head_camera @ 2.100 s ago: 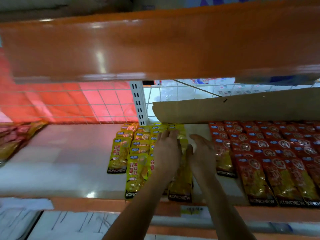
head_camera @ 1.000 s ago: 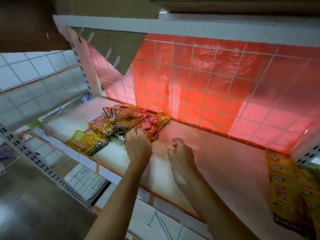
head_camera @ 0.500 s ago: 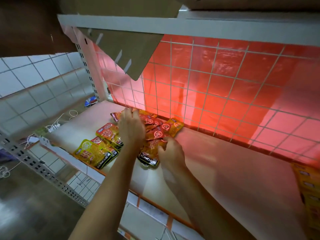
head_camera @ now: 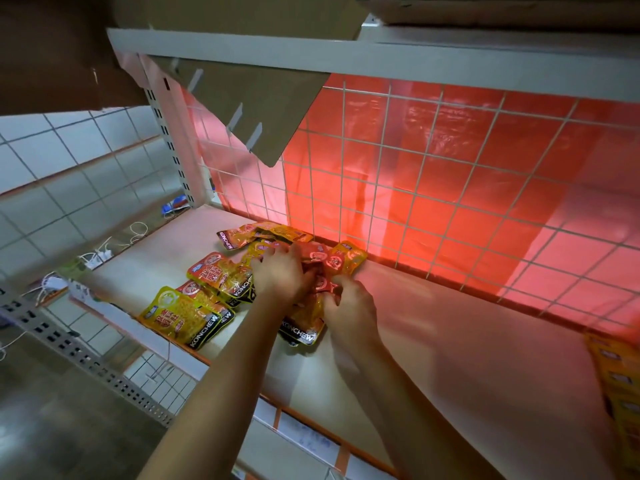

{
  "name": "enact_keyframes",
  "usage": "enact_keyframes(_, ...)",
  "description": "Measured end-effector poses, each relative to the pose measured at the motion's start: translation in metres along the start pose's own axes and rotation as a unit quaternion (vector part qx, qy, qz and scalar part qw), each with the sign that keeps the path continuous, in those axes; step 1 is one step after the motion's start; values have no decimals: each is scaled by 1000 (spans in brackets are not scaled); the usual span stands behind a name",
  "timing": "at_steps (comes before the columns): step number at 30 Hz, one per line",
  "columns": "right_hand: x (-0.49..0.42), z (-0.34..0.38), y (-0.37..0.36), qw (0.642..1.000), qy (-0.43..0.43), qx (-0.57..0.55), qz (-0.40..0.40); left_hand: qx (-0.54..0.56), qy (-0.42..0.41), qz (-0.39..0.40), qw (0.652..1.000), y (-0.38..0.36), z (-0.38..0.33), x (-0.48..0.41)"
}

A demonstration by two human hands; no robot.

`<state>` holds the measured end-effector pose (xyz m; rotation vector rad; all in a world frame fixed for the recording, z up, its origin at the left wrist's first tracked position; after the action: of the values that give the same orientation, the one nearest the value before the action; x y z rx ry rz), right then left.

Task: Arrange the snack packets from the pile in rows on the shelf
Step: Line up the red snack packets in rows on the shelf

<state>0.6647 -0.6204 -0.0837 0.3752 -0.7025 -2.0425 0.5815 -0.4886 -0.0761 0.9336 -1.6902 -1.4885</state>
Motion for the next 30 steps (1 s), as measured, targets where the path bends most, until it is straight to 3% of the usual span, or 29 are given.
enact_keyframes(6,4,-25,7,993,-32,-112,-32,-45,-44,-36,997,6,-36,24)
enact_keyframes(13,9,-62,11,937,-129,-324,-27,-30,-97,-122,987,14,-86,78)
enact_keyframes(16,15,-79,24,922,-154,-351,-59,20,-145,-50,988,-8,-109,85)
enact_keyframes(26,52,-131,69,876,-191,-427,-119,262,-217,28,940,-5,-153,119)
enact_keyframes(30,63,-140,81,904,-192,-367,-104,278,-208,52,936,-12,-164,122)
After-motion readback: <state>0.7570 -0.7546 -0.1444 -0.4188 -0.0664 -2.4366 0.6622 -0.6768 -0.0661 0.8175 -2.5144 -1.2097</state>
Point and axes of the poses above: each hand's wrist, its own x-axis away from the middle knuckle, its own y-axis out of the back of the hand, z = x × y, the point moved 10 cm from there along -x, towards the middle knuckle, and after that the axes turned 10 degrees about z, right-handed, at the moved point
